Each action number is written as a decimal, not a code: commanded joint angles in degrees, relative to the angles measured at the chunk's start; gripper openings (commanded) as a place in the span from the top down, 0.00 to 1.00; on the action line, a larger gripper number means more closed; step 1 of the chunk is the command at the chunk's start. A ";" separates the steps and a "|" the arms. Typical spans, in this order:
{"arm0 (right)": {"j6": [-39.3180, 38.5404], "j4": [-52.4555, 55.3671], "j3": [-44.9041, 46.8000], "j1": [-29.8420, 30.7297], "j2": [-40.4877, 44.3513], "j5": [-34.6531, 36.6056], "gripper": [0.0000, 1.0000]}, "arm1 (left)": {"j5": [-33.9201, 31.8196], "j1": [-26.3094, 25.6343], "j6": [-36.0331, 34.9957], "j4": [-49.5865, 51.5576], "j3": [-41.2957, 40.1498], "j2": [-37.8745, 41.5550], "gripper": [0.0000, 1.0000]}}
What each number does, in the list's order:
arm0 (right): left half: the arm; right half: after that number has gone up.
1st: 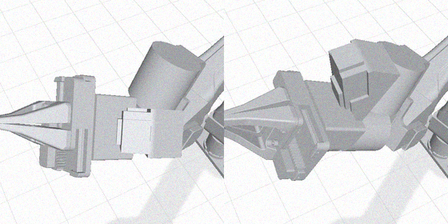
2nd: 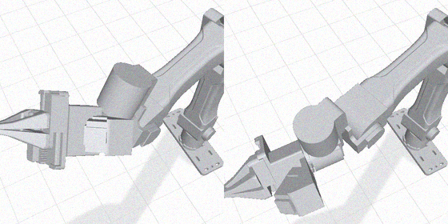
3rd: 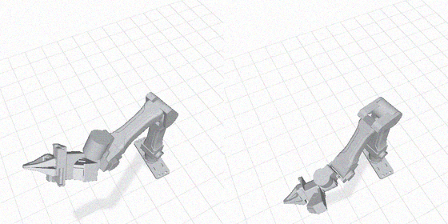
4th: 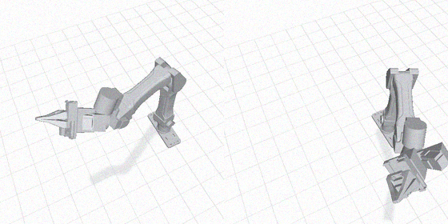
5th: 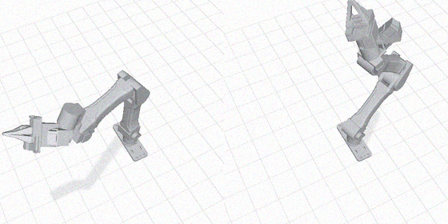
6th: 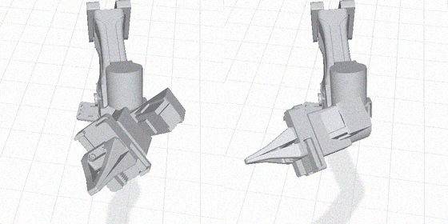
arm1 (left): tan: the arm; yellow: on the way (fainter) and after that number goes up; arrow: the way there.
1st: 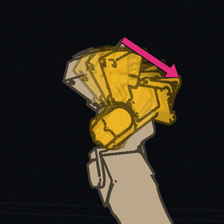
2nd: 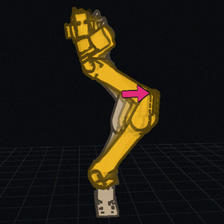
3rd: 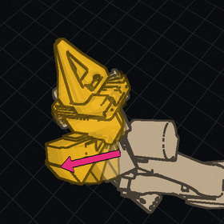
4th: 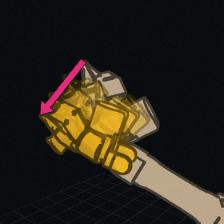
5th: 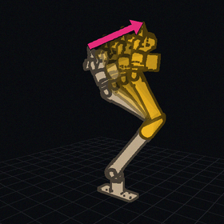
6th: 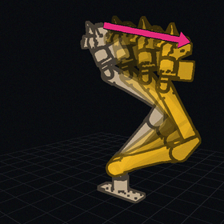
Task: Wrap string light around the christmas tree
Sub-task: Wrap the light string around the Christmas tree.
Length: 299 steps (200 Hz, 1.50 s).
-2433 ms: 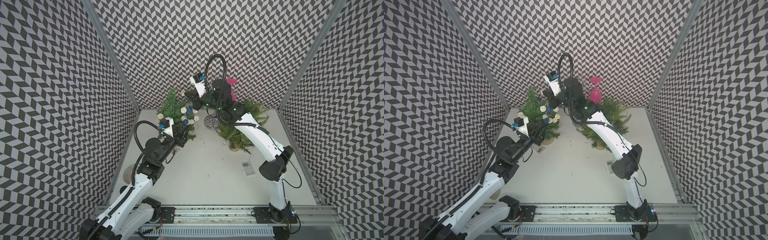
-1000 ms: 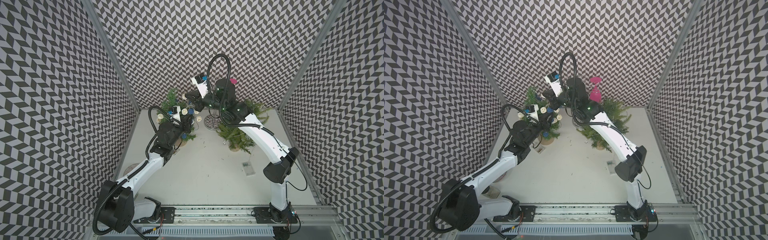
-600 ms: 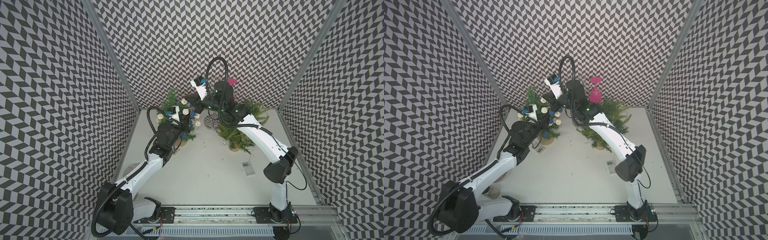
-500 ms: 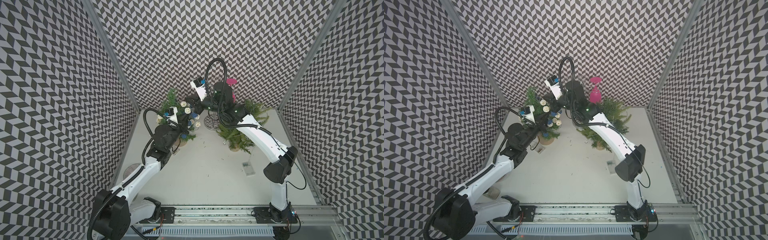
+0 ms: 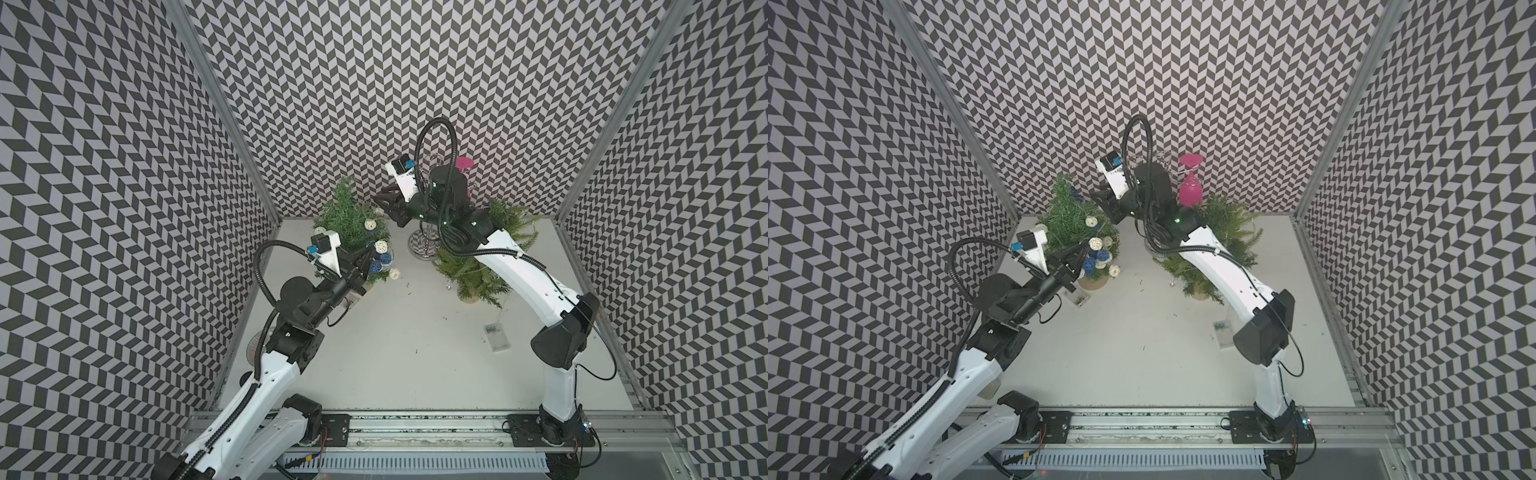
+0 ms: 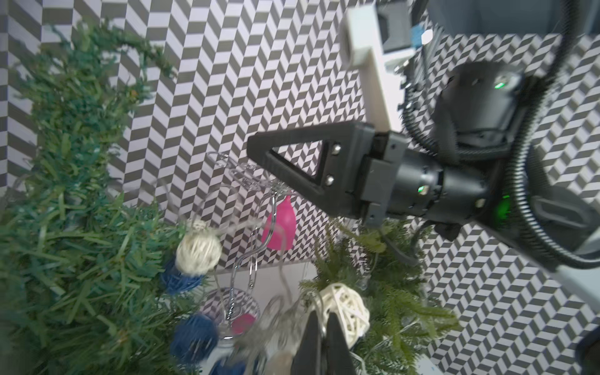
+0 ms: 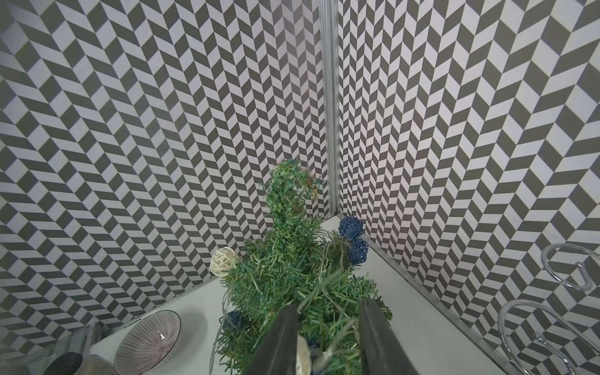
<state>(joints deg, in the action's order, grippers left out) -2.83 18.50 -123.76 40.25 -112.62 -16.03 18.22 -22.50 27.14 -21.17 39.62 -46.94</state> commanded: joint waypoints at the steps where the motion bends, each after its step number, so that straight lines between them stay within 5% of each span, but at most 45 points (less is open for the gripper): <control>1: -0.40 -4.53 0.39 -0.25 3.05 0.42 0.61 | 3.76 -0.46 2.06 0.95 0.35 1.54 1.00; 72: -0.48 -7.26 7.41 -0.21 8.00 -2.13 0.27 | 1.52 0.26 1.58 7.69 8.36 1.67 1.00; 107: -1.11 -9.80 14.40 -0.26 12.85 -3.98 0.25 | 7.99 0.33 4.26 5.20 13.22 -3.55 1.00; 145: -0.33 -15.64 25.95 -0.26 20.02 -5.41 0.21 | 2.08 0.27 2.22 9.48 16.19 -4.67 1.00; 167: 1.29 -18.69 33.17 -0.26 23.74 -7.26 0.21 | 3.96 0.31 3.19 6.66 14.01 -4.79 1.00; 197: 2.83 -23.80 43.60 -0.14 29.05 -7.86 0.20 | -4.46 1.19 0.38 11.43 13.60 -4.14 1.00; 242: 3.36 -28.57 55.82 0.95 34.79 -5.85 0.17 | -3.34 5.36 0.47 8.61 13.74 -10.18 1.00; 265: 2.38 -36.16 62.69 2.62 33.78 -5.09 0.15 | -5.01 5.21 -0.50 8.01 14.60 -11.41 1.00; 299: -1.74 -38.32 59.93 3.63 26.43 -3.06 0.13 | -6.83 4.62 -2.56 7.44 17.64 -14.07 1.00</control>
<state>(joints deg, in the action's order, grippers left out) -1.13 -12.29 -62.30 43.11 -82.28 -20.93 13.23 -17.61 26.65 -11.68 53.52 -60.10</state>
